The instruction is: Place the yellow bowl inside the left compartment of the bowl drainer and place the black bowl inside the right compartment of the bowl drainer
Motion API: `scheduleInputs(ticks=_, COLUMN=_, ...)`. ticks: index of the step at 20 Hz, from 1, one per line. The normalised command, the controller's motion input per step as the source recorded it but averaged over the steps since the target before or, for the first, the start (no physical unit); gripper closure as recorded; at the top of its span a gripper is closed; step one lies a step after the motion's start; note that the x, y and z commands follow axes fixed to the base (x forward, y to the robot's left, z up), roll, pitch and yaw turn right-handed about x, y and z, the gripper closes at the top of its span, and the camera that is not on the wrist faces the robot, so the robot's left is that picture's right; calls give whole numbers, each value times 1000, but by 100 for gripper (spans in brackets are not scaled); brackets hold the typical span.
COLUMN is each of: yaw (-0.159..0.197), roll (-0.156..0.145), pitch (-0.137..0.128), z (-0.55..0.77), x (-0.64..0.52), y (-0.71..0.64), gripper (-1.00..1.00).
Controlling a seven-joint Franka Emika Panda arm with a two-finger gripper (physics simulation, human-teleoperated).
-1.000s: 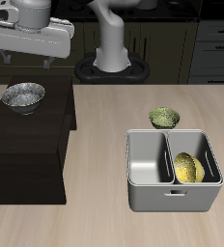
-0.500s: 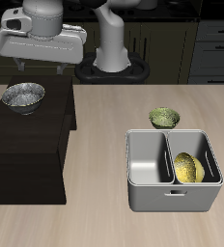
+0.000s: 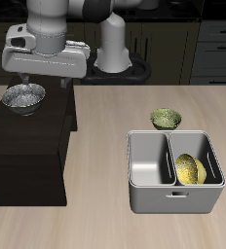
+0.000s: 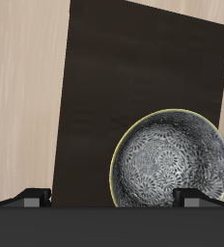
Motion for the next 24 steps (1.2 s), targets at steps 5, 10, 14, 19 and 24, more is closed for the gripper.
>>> scheduleInputs(ticks=5, yaw=-23, roll=-21, pitch=43, z=-261, x=79, y=-39, gripper=-100)
scheduleInputs(ticks=10, yaw=7, roll=8, pitch=29, z=-312, x=12, y=49, gripper=100)
scheduleInputs(ticks=14, yaw=0, roll=33, pitch=9, z=-78, x=-22, y=70, gripper=100)
scheduleInputs(ticks=19, yaw=-1, roll=2, pitch=6, z=-14, x=-16, y=13, gripper=100)
scheduleInputs(ticks=24, yaw=3, roll=13, pitch=-24, z=192, x=-74, y=83, gripper=100)
